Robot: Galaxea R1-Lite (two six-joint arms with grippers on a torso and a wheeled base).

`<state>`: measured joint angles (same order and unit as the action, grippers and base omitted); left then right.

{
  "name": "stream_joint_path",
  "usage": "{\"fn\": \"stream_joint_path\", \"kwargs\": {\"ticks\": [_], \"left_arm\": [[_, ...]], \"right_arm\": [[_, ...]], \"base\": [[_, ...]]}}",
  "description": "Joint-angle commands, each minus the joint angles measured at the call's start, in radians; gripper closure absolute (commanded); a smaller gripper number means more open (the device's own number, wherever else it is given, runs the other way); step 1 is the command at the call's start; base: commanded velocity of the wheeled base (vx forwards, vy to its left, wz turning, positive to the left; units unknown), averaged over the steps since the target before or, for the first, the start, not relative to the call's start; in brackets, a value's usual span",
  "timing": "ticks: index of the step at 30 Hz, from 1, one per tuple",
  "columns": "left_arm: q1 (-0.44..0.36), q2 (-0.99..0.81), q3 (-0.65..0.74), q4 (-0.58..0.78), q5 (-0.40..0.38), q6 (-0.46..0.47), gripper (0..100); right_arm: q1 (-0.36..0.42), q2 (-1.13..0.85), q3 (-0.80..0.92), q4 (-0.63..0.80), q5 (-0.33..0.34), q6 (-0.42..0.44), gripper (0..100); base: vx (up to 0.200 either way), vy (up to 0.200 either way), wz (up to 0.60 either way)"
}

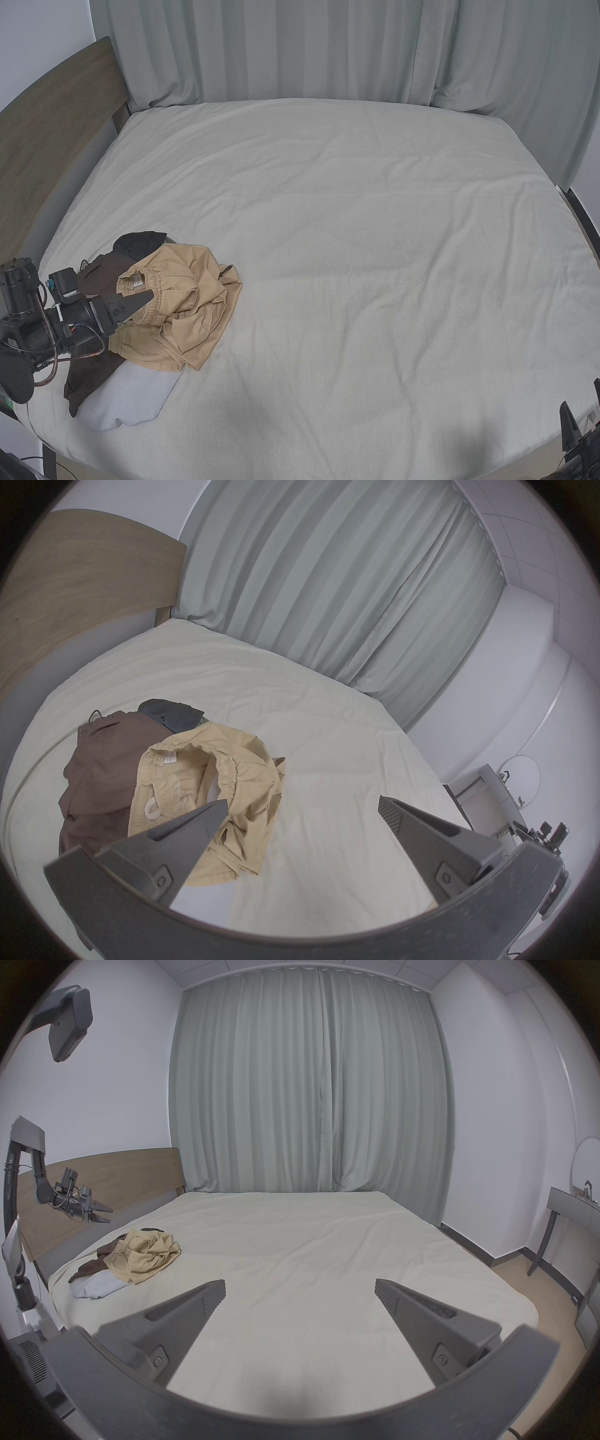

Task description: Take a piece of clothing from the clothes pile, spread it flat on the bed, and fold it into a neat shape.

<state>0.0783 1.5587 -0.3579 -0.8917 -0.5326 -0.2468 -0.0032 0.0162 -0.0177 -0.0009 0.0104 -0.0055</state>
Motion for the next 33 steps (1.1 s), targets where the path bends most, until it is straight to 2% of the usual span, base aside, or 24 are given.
{"fn": "stream_joint_path", "kwargs": {"ticks": [1, 9, 22, 33], "left_arm": [[0.014, 0.138, -0.010, -0.084, -0.004, -0.005, 0], [0.015, 0.323, -0.049, -0.224, 0.006, -0.009, 0], [0.009, 0.454, -0.196, -0.230, 0.045, -0.009, 0], [-0.023, 0.498, -0.250, -0.231, 0.052, -0.009, 0]], "right_arm": [[0.000, -0.005, 0.018, -0.001, 0.000, -0.001, 0], [0.000, -0.005, 0.018, -0.001, 0.000, -0.001, 0], [0.000, -0.005, 0.018, -0.001, 0.000, 0.001, 0], [0.000, -0.005, 0.018, 0.001, 0.000, 0.001, 0]], "base": [[0.000, 0.000, 0.00], [0.000, 0.000, 0.00], [0.000, 0.000, 0.00], [0.000, 0.000, 0.00]]}}
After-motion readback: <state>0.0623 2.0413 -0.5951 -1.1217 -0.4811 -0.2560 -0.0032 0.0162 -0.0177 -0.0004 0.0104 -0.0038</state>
